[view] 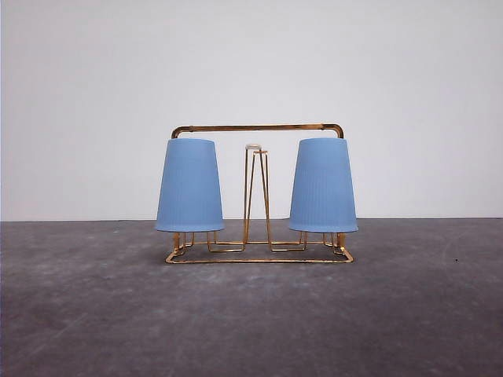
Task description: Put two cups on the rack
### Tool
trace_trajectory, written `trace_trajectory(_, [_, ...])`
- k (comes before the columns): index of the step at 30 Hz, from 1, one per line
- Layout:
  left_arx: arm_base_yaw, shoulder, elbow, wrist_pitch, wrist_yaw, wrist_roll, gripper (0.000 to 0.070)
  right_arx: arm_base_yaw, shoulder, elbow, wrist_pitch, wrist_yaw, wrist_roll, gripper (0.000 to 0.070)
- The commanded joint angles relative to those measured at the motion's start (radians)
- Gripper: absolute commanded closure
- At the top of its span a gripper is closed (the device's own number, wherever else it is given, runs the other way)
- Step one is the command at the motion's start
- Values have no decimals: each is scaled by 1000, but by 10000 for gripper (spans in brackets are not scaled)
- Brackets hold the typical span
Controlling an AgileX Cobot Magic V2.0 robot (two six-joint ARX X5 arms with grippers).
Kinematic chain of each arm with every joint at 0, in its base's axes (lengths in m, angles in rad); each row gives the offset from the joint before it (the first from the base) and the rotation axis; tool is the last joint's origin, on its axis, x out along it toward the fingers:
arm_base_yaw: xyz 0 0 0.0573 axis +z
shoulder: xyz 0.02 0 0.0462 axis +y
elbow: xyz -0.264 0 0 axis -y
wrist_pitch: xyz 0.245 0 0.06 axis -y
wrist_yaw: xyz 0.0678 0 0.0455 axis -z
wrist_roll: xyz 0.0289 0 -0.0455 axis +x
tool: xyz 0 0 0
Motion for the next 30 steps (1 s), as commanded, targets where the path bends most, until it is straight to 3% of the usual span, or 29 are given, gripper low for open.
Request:
trace_trajectory(1, [1,-1,-15,-5,-1,-3,700,-2,1,-3,13,-1,10,657])
trace_trajectory(30, [1,-1,-15,-5,-1,-3,700,-2,1,-3,13,-1,10,657])
